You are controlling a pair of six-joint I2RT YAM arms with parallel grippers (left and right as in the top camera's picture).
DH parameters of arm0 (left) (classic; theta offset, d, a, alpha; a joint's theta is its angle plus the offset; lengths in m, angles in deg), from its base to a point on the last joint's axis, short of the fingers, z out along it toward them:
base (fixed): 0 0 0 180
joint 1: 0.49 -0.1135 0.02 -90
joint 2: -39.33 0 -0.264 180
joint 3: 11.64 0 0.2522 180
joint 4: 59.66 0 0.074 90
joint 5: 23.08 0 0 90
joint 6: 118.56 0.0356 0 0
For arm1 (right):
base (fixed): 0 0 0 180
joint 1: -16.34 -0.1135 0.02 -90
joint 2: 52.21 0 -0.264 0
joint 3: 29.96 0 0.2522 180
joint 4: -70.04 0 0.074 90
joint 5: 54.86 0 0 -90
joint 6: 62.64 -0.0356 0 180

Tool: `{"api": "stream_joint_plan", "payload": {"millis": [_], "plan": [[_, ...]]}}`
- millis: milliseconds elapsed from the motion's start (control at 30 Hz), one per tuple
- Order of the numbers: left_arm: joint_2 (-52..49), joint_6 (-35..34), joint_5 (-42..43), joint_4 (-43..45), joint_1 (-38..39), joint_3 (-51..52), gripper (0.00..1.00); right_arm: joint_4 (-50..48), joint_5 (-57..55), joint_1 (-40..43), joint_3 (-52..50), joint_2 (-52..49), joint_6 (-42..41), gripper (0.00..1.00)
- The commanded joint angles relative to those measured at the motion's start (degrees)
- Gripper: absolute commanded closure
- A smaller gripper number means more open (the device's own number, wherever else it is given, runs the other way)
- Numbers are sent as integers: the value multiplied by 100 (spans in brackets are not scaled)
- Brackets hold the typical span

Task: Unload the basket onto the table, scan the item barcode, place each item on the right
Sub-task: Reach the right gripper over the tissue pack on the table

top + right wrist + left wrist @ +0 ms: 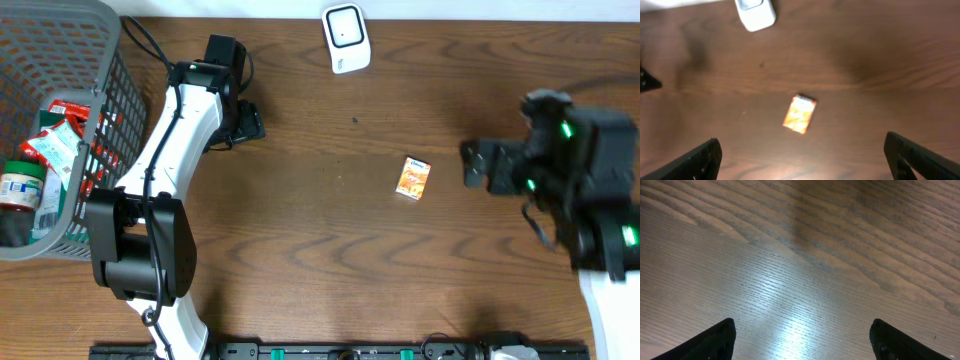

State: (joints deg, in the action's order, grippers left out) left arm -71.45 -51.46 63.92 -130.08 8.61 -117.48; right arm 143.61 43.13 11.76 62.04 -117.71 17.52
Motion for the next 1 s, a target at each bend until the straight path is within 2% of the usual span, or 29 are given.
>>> {"api": "stream_joint_plan", "payload": {"millis": [0, 33, 67, 100, 133, 167, 467, 700, 967], "plan": [[-63, -35, -68, -24, -9, -68, 15, 153, 1167, -35, 162, -557, -76, 1], [-63, -35, -68, -26, -9, -68, 14, 142, 1204, -35, 162, -732, -66, 12], [-63, -35, -68, -26, -9, -68, 14, 149, 1147, -35, 162, -879, -70, 31], [-63, -35, -68, -24, -9, -68, 14, 164, 1102, -35, 162, -1014, -127, 45], [-63, -35, -68, -24, -9, -68, 14, 192, 1043, -35, 162, -1176, -258, 57], [-63, -33, -68, -24, -9, -68, 14, 216, 1005, -35, 160, -1307, -380, 63], [-63, -35, -68, -24, -9, -68, 14, 389, 844, -35, 157, -2828, -741, 55], [-63, -35, -68, -24, -9, -68, 14, 184, 796, -46, 157, -3860, -855, 56], [-63, -33, -68, -24, -9, -68, 14, -205, 645, -44, 157, -4612, -857, 63]]}}
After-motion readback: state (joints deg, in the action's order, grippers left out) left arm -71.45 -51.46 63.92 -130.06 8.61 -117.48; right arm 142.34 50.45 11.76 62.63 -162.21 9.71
